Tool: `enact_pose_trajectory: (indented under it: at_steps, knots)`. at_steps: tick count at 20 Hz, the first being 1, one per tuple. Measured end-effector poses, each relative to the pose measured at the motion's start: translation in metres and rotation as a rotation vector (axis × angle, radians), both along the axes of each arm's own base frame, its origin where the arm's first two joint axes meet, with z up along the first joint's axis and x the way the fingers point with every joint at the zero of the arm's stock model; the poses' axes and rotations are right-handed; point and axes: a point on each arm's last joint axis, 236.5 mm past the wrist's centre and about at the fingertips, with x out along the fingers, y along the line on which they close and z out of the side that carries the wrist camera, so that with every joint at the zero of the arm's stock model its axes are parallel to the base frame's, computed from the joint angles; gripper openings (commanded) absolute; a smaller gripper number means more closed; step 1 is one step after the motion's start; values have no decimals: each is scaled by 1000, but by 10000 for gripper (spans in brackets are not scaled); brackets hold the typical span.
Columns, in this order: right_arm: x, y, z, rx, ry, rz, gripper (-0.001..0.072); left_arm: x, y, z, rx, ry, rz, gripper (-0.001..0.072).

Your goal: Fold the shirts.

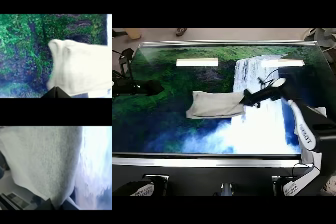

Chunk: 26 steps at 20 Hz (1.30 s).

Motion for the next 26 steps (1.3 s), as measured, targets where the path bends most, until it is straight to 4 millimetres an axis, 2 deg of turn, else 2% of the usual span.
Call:
enact_pose_trajectory:
  at_steps: [2,4,6,8,11,15,20,23,26]
  knots:
    - [18,-54,43,-15,-64,-72,23,1,-1,1,-2,-5,0,28]
    - [22,-123,75,-83,-98,-179,24,1,-2,2,-5,-9,-2,28]
    - [10,-188,101,-144,-105,-281,24,2,-2,2,-5,-12,0,28]
    - [-11,-246,124,-200,-107,-388,24,2,-2,2,-3,-13,-3,28]
    - [-43,-313,152,-258,-108,-549,24,2,-2,2,1,-17,-9,28]
    - [-88,-359,170,-287,-51,-694,24,3,-2,3,5,-24,-13,28]
    - [-139,-389,170,-399,83,-812,24,6,-2,5,8,-38,-12,28]
    - [-169,-402,159,-487,191,-850,24,6,-1,5,15,-45,-20,28]
    - [-222,-411,129,-610,386,-857,24,6,-1,5,18,-46,-24,28]
